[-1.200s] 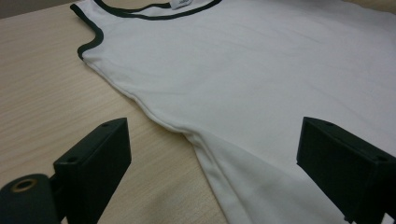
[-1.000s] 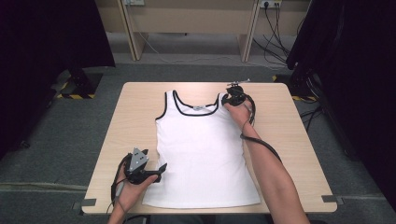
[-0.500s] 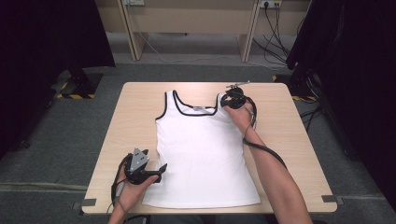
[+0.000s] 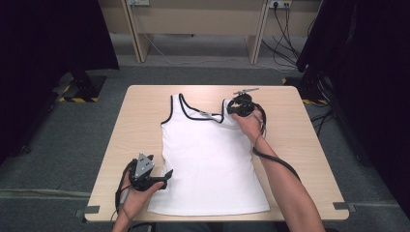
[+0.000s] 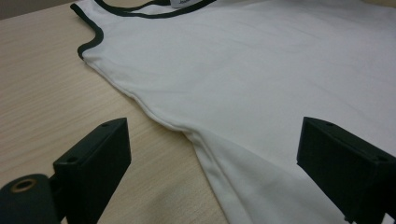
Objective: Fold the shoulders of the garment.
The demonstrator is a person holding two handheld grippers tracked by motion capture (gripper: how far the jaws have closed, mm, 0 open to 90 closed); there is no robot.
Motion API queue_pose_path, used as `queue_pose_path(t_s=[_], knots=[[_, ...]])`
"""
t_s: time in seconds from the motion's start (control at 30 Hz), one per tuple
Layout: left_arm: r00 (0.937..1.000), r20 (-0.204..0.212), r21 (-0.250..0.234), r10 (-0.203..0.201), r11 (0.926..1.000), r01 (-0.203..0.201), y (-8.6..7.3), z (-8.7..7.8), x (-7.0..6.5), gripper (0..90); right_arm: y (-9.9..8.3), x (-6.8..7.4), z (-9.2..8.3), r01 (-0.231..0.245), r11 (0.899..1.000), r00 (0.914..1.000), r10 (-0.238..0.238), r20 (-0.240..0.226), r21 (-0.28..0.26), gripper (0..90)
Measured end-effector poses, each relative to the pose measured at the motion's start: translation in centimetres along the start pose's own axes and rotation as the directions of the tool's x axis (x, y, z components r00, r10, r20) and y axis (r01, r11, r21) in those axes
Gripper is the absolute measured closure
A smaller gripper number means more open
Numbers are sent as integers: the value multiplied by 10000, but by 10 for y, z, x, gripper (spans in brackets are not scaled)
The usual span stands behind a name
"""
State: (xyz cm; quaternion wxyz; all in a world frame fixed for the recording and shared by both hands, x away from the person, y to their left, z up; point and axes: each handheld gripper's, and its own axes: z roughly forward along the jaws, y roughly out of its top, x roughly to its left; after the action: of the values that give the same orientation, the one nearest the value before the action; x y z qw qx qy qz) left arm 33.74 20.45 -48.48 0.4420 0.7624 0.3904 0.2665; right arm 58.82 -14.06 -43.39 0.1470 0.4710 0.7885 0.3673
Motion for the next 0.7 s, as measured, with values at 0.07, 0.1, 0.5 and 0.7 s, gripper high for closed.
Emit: queue_pose_path(t_s=[0.07,0.1,0.5,0.7], knots=[[10000,-2,2,5,10000,-5,0,0,0,88,-1,1,-1,-40,10000,10000,39,-88,-36,866],[10000,-1,3,5,10000,-5,0,0,0,87,-2,2,-2,1,10000,9999,-2,-108,-31,865],[10000,-17,43,4,10000,-4,0,0,0,87,-10,16,-12,449,9989,9983,-455,-369,-148,863],[10000,-33,40,29,10000,-29,0,0,0,88,-17,22,-14,550,9984,9969,-556,-554,-125,861]])
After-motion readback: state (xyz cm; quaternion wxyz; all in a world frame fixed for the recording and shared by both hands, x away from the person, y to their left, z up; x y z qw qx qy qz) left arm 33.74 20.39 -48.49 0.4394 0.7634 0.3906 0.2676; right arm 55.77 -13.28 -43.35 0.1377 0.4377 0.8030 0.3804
